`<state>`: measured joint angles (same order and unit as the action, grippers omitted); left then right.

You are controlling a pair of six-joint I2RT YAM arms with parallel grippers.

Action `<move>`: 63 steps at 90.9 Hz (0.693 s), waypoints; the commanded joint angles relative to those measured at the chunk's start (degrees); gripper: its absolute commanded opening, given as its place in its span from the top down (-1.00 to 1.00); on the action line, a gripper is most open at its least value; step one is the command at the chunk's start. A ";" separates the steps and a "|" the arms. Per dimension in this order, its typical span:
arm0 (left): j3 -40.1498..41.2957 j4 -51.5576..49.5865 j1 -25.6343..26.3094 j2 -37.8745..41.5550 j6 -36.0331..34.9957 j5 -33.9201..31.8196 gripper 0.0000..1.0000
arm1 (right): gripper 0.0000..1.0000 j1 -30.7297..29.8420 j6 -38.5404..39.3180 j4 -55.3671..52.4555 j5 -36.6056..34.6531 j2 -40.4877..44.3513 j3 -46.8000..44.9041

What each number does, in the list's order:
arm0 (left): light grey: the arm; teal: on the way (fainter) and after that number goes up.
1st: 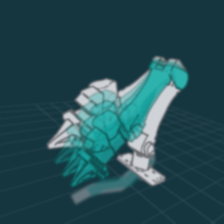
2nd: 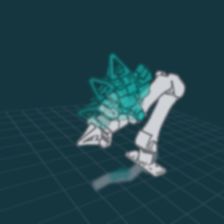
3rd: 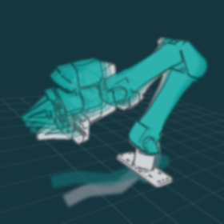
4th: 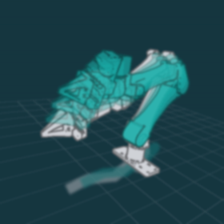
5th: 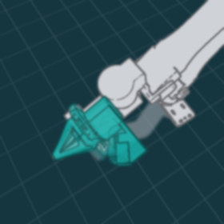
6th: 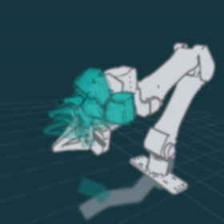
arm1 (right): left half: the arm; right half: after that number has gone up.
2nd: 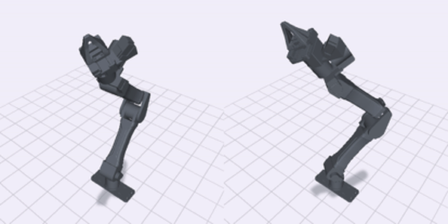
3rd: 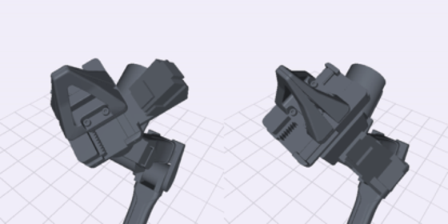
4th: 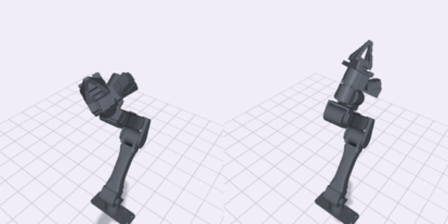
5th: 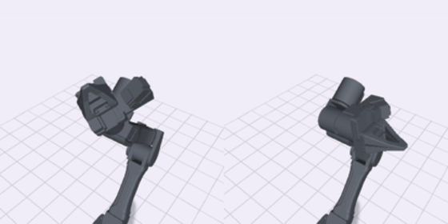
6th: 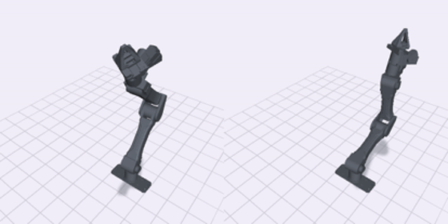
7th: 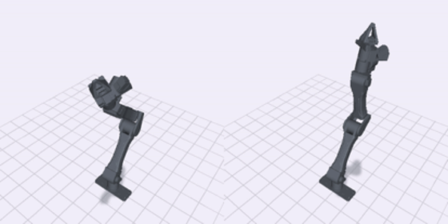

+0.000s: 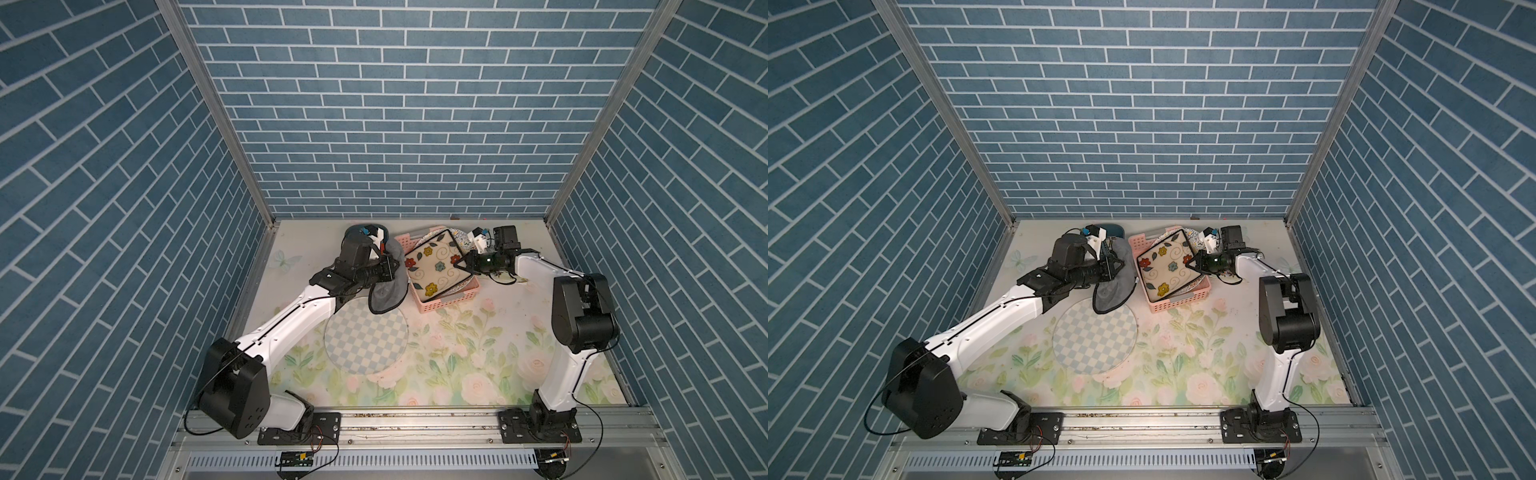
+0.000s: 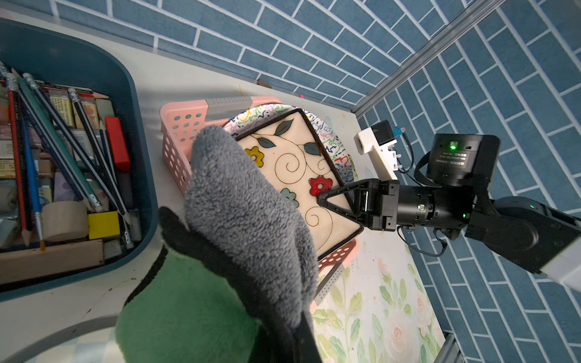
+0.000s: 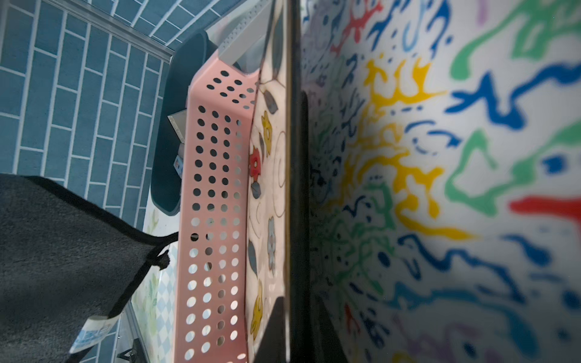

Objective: Wipe the wet plate dry
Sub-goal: Pick up the plate from the bin, then wipe the plate with towel.

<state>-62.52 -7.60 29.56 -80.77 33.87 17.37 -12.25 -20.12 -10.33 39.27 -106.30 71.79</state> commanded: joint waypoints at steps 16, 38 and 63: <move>-6.11 2.98 3.27 0.99 0.23 0.83 1.00 | 1.00 -3.94 -26.73 35.86 -2.69 26.93 -16.66; -7.04 1.23 3.72 -4.16 1.02 -8.86 1.00 | 1.00 -13.12 -37.19 49.83 -13.10 36.55 -23.69; -11.14 5.88 15.11 -13.19 -2.33 1.81 1.00 | 1.00 -17.93 -46.51 63.62 -19.54 35.59 -22.84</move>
<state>-71.50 -2.46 37.39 -89.34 33.89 13.74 -27.55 -55.53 26.17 20.16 -72.82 44.16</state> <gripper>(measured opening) 0.106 0.135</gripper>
